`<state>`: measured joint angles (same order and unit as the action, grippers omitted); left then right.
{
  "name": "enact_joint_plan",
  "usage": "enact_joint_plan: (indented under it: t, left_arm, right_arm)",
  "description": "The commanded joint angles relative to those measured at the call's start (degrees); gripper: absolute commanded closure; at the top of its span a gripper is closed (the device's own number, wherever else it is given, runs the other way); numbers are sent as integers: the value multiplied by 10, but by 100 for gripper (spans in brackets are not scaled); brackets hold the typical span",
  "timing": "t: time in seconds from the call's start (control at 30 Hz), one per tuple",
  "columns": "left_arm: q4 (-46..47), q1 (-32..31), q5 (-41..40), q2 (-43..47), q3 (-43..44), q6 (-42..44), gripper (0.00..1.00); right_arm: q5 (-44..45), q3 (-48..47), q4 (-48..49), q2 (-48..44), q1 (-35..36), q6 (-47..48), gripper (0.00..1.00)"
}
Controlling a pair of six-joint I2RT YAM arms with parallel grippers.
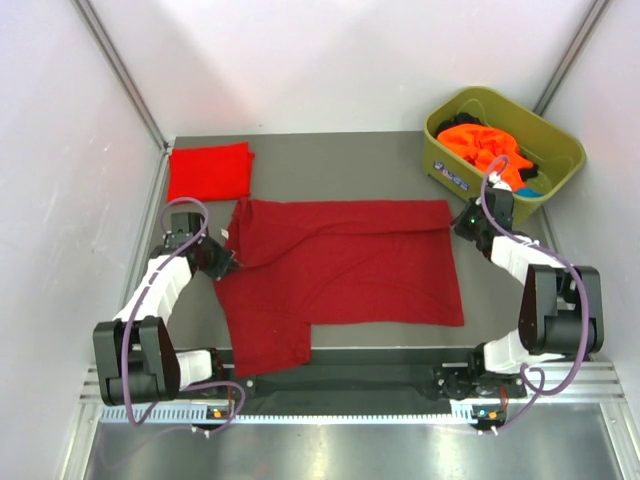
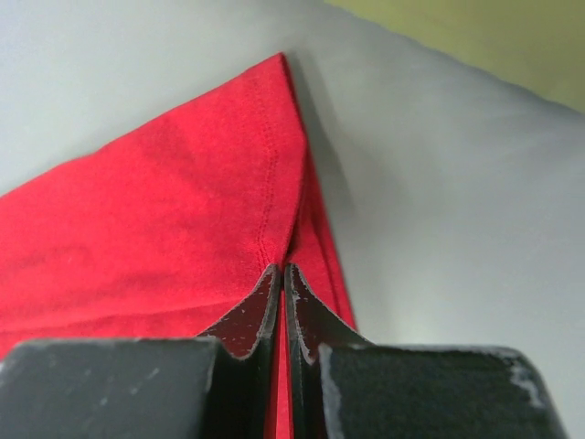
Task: Fold and stack the t-shirts
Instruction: Fold the tshirt
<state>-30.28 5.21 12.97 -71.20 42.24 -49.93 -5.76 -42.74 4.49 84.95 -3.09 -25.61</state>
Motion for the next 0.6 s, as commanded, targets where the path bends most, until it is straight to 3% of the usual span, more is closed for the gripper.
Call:
enact_joint_plan:
  t: [0.0,0.2,0.43,0.5,0.53,0.57]
  left_arm:
    - [22,3,-24,24,4,0,100]
    - [1,3,-47,41,20,3,100]
    - [26,3,-23,53,-44,-6,99]
    - [28,3,-13,48,-46,-5,86]
    - [28,3,-10,42,-43,-3,67]
    - [27,3,-8,39,-37,0,59]
  right_arm:
    - [9,-4,13,0,-19,2,100]
    - [-6,1,4,-22,-21,6,100]
    - [-4,34,14,-12,-21,-2,99]
    - [-7,32,11,-7,-21,-3,92]
    - [-7,24,4,-6,-21,-3,89]
    - [-5,18,-20,-12,-21,-4,79]
